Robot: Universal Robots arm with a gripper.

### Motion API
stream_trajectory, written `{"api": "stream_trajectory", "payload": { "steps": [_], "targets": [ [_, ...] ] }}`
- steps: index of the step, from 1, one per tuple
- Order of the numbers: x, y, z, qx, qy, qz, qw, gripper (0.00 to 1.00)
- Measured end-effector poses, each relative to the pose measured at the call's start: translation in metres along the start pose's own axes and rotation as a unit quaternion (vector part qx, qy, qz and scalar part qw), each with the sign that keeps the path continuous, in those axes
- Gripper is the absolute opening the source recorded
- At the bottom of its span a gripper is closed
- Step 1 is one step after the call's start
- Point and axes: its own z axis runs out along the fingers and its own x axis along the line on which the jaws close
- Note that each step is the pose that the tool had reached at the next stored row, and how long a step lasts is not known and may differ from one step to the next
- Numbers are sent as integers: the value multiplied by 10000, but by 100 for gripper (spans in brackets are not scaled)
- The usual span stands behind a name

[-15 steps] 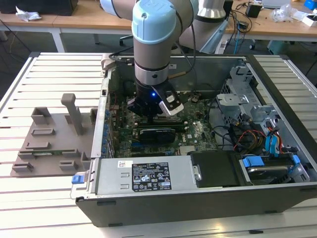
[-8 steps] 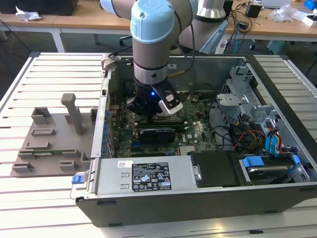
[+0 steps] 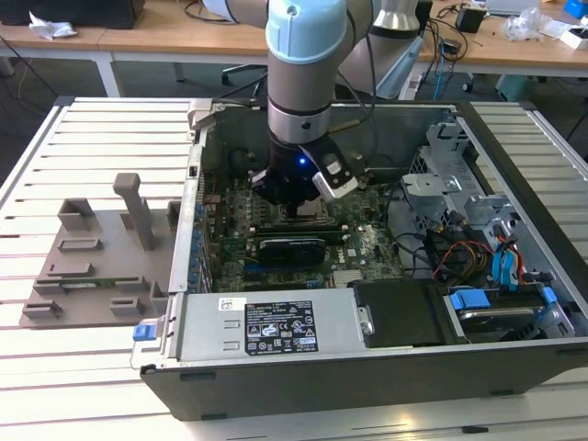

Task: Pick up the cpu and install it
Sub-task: 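Install the second cpu locking lever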

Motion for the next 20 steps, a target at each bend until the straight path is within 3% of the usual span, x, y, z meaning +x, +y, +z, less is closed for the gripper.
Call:
{"api": "stream_trajectory", "payload": {
  "steps": [3,6,8,11,13,17,20],
  "targets": [
    [-105,54,6,33,17,0,10000,11],
    [-187,132,11,121,32,2,9999,11],
    [-209,216,-19,348,60,-2,9994,11],
    [-221,288,-43,495,77,-2,9987,11],
    [-228,315,-73,545,84,-2,9985,11],
    [-231,331,-188,568,87,-4,9983,11],
    [-235,350,-359,581,88,-3,9983,11]
  ]
}}
